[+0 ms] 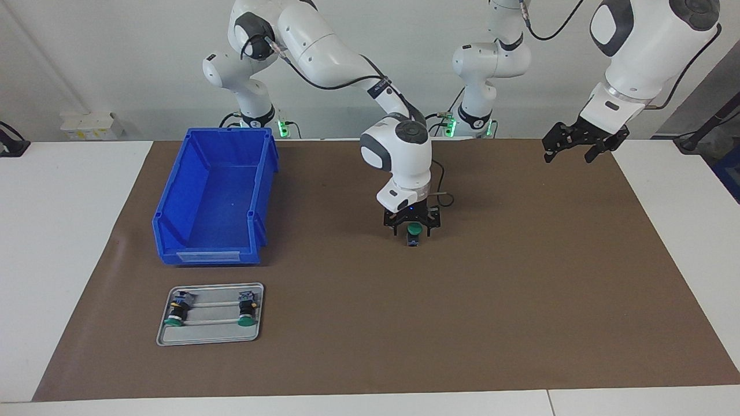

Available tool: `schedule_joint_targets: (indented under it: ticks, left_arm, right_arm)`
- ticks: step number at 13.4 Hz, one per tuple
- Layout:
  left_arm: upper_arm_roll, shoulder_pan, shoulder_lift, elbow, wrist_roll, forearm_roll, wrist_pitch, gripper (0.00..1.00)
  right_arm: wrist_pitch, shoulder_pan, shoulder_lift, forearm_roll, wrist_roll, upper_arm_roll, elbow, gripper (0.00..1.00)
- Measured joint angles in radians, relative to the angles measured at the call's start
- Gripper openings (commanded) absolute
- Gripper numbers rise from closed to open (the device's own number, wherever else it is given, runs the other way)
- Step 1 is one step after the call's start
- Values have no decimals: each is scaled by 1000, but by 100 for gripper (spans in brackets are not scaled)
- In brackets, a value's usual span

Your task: Place and press button with both arms

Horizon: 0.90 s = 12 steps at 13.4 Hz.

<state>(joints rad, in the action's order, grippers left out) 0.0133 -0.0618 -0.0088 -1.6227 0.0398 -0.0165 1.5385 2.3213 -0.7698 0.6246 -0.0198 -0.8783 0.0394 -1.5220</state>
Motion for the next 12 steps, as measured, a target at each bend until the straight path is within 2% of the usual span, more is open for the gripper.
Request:
schedule_joint_targets:
  ticks: [1, 8, 10, 12]
  left_arm:
    - [-3, 0, 0, 0, 6, 0, 0, 100]
    - [-14, -2, 0, -2, 31, 0, 0, 100]
    - [-14, -2, -1, -6, 61, 0, 1, 100]
    - [-14, -2, -1, -7, 78, 0, 1, 100]
  right_arm:
    - [0, 0, 0, 0, 12, 0, 0, 0]
    - [-8, 1, -6, -22, 20, 18, 19, 0]
    - [-51, 20, -48, -57, 28, 50, 31, 0]
    - [-161, 92, -145, -65, 131, 62, 35, 0]
